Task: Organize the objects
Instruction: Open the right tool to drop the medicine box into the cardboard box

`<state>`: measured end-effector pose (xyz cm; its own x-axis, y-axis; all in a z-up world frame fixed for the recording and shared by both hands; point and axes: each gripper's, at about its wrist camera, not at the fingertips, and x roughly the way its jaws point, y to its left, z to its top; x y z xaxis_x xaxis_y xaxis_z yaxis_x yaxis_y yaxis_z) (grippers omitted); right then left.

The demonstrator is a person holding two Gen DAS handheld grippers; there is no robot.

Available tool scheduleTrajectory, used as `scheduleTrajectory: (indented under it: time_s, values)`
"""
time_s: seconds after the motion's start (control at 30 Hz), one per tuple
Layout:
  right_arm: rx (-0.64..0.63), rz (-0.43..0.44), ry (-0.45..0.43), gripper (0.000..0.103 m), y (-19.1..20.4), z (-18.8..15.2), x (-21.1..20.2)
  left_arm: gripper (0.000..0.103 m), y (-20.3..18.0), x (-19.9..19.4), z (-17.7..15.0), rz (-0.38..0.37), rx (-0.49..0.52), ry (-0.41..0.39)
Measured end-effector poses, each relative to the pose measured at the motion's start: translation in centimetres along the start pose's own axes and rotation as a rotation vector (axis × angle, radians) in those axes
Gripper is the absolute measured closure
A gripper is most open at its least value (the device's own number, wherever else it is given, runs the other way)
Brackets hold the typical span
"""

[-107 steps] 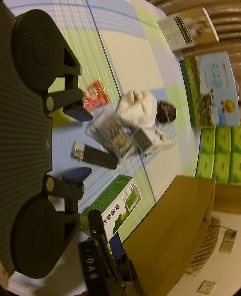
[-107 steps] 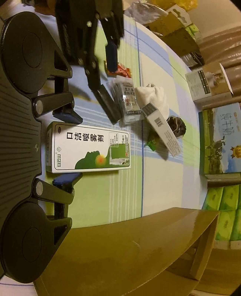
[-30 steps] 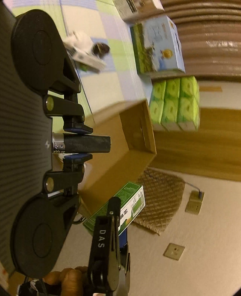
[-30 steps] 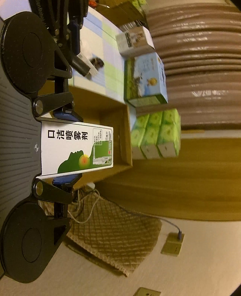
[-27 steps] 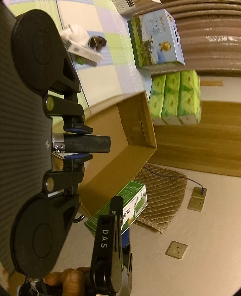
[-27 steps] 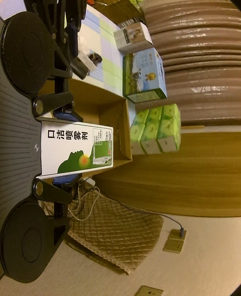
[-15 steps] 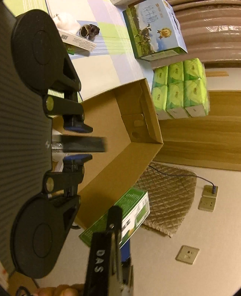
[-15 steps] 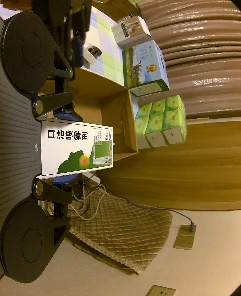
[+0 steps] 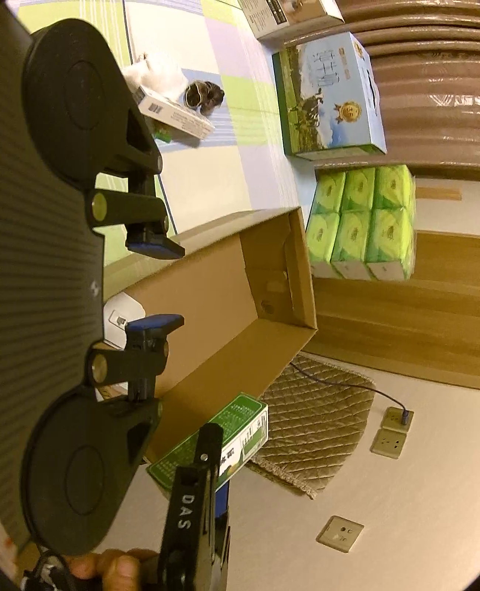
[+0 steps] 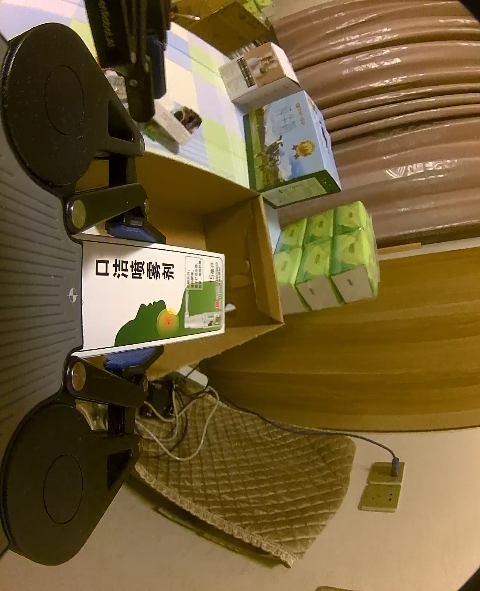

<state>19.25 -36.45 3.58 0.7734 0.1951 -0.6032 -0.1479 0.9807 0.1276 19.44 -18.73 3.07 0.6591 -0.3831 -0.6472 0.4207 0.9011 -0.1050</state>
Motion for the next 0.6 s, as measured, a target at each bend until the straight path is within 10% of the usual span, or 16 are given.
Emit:
scheduleTrajectory:
  time_s: [0.2,0.6]
  values:
    - [0.018,0.051,-0.098,0.023,0.0,0.7,-0.1,0.074,0.8,-0.9,-0.2,0.018,-0.02,-0.013]
    - [0.049,0.055,-0.091,0.021,0.8,-1.6,-4.7,0.064,3.2,-4.0,-3.1,0.048,-0.091,-0.014]
